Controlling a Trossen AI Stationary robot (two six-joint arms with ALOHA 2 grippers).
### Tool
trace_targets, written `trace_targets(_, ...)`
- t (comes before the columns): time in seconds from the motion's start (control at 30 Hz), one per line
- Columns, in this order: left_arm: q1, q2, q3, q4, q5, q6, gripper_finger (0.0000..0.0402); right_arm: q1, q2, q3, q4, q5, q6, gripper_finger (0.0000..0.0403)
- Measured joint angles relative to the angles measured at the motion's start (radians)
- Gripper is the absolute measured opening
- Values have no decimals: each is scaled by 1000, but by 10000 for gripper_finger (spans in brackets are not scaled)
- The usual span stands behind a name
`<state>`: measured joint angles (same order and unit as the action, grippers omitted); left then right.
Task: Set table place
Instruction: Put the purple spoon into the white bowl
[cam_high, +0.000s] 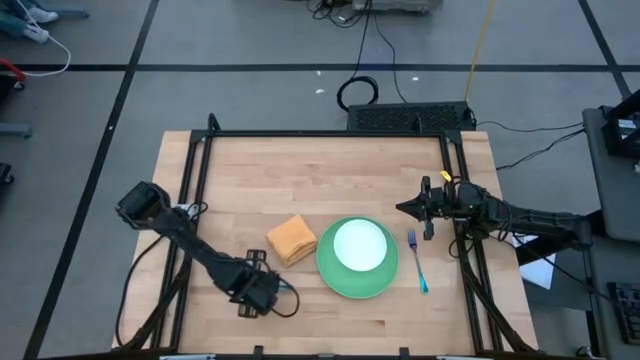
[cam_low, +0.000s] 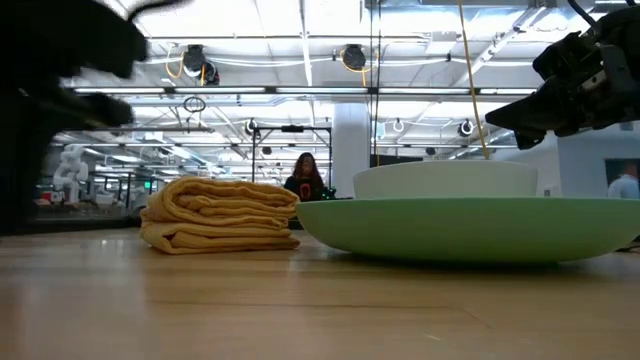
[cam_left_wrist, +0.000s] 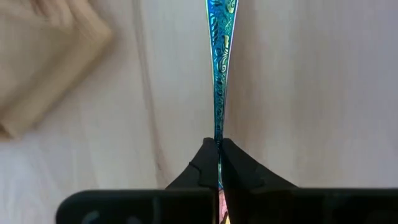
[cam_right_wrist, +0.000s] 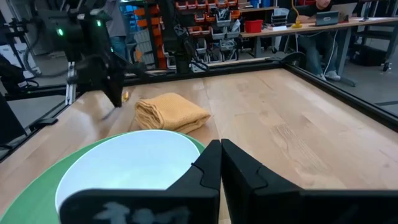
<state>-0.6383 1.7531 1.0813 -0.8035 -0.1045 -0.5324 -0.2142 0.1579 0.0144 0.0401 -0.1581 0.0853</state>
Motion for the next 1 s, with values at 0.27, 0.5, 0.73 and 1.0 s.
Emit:
trace_targets(0.27,1,-98,2,-89,26,-21,1,0,1,0,0,0,0,0)
trace_targets(0.5,1,-119,3,-90,20,-26,1,0,1,0,0,0,0,0)
trace_targets(0.73,1,-120,3,-90,22,-26,1,0,1,0,0,0,0,0)
trace_targets(1.0,1,-121,4,-90,51,-12,1,0,1,0,0,0,0,0)
